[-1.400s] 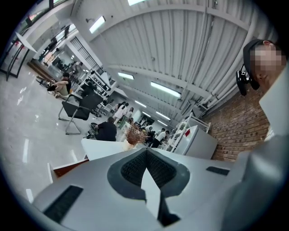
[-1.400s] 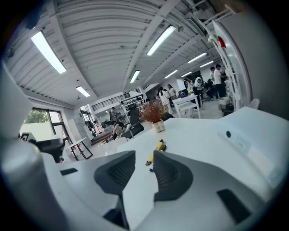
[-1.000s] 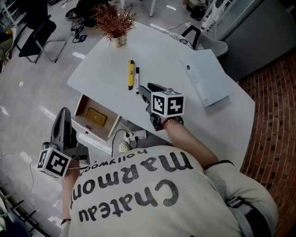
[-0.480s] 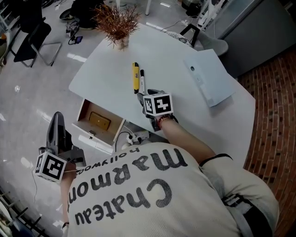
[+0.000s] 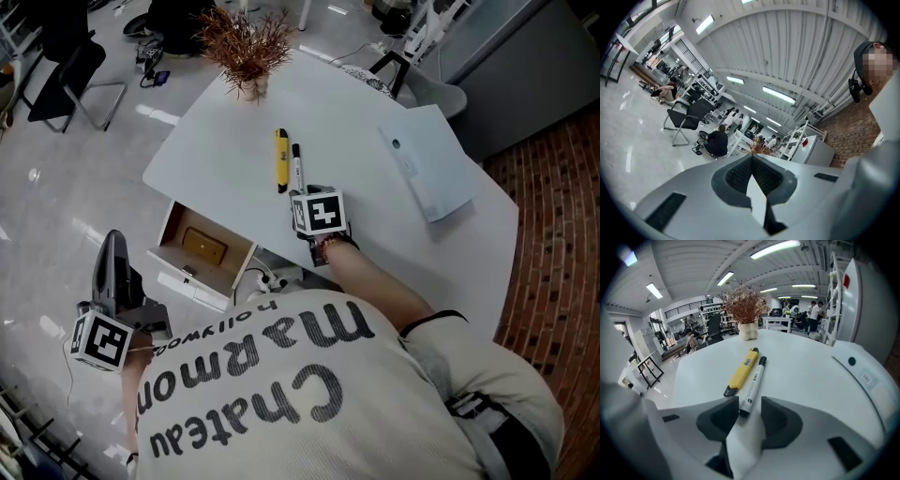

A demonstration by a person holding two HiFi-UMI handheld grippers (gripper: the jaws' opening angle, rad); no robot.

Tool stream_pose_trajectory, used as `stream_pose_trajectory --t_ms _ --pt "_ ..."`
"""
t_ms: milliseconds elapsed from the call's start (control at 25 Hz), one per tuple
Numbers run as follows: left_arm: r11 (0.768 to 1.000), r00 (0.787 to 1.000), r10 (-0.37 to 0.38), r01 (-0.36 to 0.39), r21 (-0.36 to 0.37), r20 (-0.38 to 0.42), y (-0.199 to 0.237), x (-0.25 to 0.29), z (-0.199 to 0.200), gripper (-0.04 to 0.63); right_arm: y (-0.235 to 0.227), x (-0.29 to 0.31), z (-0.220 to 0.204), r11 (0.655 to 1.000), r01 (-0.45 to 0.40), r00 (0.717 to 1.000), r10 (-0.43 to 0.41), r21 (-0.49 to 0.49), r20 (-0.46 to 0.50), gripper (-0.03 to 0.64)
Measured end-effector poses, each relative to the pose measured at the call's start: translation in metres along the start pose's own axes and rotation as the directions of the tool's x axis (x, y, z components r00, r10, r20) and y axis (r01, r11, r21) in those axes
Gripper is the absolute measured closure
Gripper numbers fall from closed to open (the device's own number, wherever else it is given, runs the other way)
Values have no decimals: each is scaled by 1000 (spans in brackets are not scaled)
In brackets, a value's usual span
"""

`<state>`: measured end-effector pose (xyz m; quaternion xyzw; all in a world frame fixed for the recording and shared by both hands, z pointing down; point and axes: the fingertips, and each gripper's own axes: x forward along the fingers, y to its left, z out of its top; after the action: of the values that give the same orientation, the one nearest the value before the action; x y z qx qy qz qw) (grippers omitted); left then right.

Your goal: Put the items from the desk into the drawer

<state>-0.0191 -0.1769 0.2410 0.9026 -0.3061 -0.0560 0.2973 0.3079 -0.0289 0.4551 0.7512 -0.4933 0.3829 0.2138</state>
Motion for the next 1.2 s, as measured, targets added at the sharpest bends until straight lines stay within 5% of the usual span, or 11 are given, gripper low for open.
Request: stream_pose_trajectory --t_ms 160,640,1200 --pt "1000 1000 4 -4 3 -13 -2 2 -5 595 -3 -2 -3 999 -2 1000 3 44 -6 534" --pt "999 998 -42 43 19 -50 -43 14 -34 595 -33 -25 -17 965 -88 996 83 248 33 549" --pt "999 998 22 -24 -33 -55 -136 -36 -112 595 -88 -115 -31 966 -198 976 179 165 122 549"
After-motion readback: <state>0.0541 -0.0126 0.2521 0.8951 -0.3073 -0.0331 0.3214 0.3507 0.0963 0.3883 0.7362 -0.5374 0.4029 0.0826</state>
